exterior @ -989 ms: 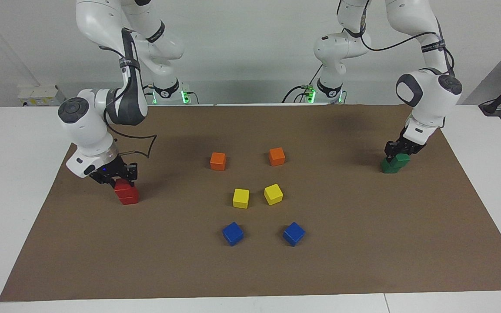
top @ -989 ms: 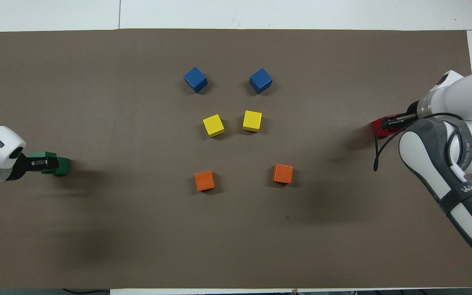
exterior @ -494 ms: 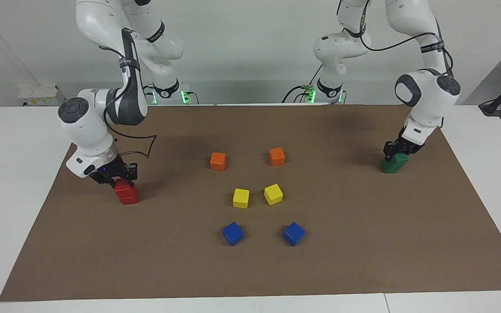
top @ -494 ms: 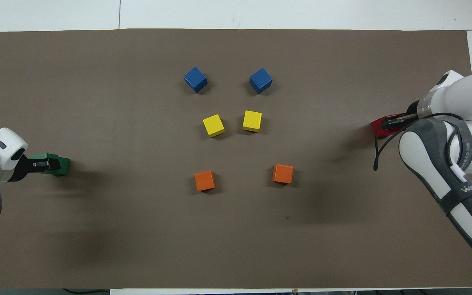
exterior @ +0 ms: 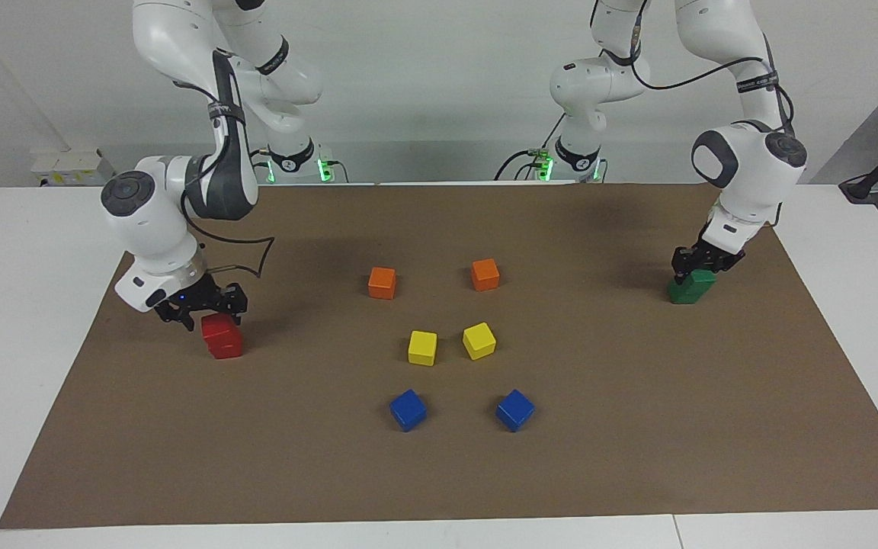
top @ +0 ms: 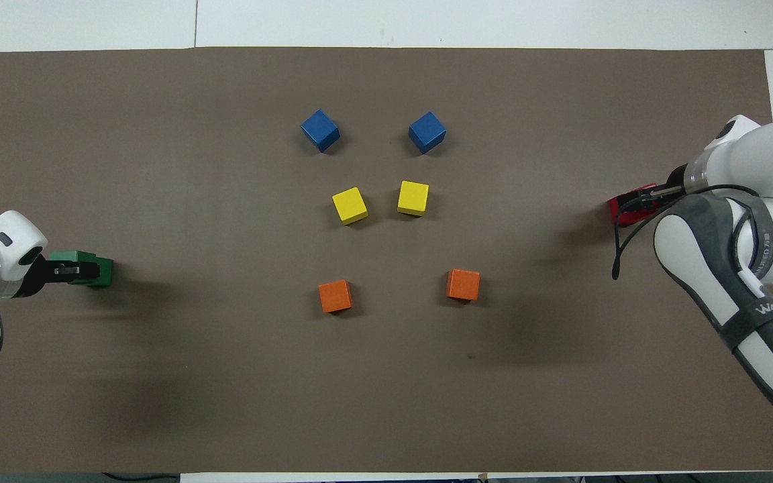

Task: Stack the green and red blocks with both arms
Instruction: 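Lower the green block onto the other green block and open the left gripper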

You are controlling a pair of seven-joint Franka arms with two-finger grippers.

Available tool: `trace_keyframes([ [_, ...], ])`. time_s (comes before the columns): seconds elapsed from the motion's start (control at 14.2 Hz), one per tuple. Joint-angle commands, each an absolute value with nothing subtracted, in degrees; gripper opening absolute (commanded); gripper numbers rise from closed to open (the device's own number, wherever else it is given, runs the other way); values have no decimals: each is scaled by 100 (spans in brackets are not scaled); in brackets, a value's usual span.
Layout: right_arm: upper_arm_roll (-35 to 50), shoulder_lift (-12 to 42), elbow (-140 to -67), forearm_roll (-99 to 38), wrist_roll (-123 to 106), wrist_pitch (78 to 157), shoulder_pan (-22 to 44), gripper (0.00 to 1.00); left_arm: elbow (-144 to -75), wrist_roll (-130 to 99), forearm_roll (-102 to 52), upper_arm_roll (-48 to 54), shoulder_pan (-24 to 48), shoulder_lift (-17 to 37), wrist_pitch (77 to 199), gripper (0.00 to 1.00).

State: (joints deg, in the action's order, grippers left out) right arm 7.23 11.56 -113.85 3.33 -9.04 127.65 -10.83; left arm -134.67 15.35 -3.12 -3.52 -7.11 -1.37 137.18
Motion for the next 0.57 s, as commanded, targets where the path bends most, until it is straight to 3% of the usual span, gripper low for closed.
trace_keyframes([
  [0.0, 765, 1151, -11382, 255, -835, 12797, -1142, 100, -13588, 1731, -378, -316, -782, -229, 13843, 100],
  [0.28, 773, 968, -11207, 98, -661, 12228, -1029, 100, -13395, 1749, -378, -316, -782, -193, 13694, 100],
  [0.49, 782, 520, -10969, -26, -440, 11419, -809, 100, -12729, 2056, -378, -316, -765, -167, 13046, 100],
])
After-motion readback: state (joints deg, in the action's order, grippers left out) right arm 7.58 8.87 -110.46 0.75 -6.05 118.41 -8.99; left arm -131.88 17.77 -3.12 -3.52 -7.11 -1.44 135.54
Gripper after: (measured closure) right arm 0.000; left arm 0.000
